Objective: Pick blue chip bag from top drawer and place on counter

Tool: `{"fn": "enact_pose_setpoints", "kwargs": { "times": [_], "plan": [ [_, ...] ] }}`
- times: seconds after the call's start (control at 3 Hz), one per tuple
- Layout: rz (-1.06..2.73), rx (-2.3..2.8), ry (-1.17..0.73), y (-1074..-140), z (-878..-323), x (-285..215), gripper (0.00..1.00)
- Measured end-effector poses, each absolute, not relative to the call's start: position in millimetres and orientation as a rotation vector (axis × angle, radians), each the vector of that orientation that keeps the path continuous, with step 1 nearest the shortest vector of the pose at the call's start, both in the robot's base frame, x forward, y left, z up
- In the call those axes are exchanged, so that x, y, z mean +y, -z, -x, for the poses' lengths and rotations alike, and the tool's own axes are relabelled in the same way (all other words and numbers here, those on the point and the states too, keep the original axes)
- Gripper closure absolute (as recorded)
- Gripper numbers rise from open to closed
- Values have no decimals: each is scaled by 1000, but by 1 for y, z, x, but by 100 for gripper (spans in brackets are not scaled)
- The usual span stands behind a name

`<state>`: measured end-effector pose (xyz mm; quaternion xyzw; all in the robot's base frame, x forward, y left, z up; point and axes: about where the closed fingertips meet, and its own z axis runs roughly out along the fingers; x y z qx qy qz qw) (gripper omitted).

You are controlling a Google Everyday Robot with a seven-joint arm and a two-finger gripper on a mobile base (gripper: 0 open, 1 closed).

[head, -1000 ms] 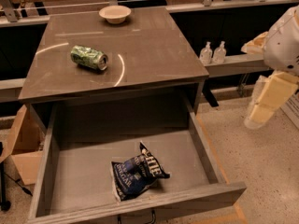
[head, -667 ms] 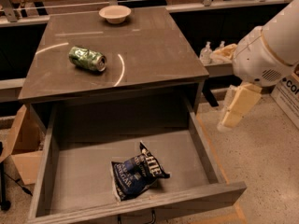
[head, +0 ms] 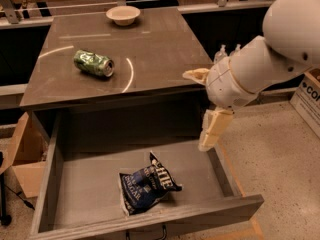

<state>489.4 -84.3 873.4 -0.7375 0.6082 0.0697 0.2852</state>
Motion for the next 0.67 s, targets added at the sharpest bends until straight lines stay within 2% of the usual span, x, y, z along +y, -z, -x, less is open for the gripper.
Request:
{"fn": "enact_pose_setpoints", "kwargs": {
  "times": [0.67],
  "plan": [
    [2090,1489,-200,-815,-485,-43,0]
  ]
}}
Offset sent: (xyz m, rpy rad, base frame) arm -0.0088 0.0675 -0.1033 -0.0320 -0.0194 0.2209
